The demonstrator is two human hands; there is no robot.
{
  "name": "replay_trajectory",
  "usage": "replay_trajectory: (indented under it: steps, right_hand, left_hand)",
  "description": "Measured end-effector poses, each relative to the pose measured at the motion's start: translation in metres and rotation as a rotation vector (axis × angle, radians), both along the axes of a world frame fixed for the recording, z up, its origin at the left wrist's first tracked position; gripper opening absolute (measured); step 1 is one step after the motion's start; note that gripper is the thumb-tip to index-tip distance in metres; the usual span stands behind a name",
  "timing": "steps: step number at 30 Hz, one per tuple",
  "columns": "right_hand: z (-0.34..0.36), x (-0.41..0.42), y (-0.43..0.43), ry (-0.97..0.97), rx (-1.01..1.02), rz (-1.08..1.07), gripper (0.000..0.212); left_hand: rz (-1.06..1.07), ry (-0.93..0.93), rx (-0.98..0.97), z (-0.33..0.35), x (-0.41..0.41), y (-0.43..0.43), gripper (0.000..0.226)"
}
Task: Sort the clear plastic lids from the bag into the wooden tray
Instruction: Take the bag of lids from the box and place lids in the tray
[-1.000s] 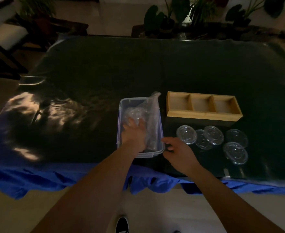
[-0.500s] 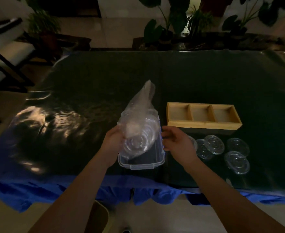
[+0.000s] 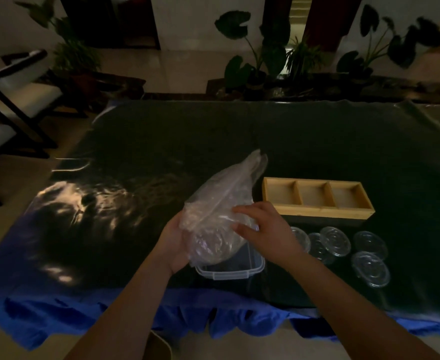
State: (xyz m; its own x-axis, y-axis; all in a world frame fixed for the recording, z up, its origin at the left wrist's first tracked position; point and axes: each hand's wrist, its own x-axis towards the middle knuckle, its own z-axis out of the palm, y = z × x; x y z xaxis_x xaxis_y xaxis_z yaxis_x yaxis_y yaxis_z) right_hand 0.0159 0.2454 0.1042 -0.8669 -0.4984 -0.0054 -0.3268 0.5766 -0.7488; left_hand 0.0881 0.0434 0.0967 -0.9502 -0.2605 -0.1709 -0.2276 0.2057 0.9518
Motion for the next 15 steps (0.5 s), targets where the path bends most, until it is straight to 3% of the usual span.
replay_trajectory:
  steps: [2,6,8,10,12,13,15]
  right_hand:
    - [0.014,-0.003,0.004,-0.021,0.041,0.005,0.031]
    - [0.030,-0.002,0.000,0.101,0.164,-0.012,0.028]
    - [0.041,0.002,-0.005,0.298,0.132,-0.189,0.042]
    - [0.051,0.001,-0.010,0.619,0.186,-0.297,0.072]
    - [0.065,0.001,-0.021,0.831,0.358,-0.163,0.092]
    - [0.069,0.000,-0.027,0.868,0.408,-0.027,0.085]
    - [0.074,-0.001,-0.036,0.825,0.407,0.168,0.047]
  left_hand:
    - [-0.036,-0.021,-0.065,0.004,0.001,-0.006,0.033]
    - [-0.071,-0.086,0.182,0.009,-0.004,-0.019,0.036]
    - [-0.034,-0.083,0.232,0.018,-0.004,-0.024,0.037]
    - [-0.025,-0.108,0.339,0.028,-0.004,-0.028,0.035]
    - [-0.040,-0.154,0.405,0.035,-0.005,-0.034,0.030]
    - [-0.063,-0.134,0.429,0.037,-0.003,-0.037,0.022]
    - [-0.076,-0.194,0.509,0.040,-0.005,-0.041,0.016]
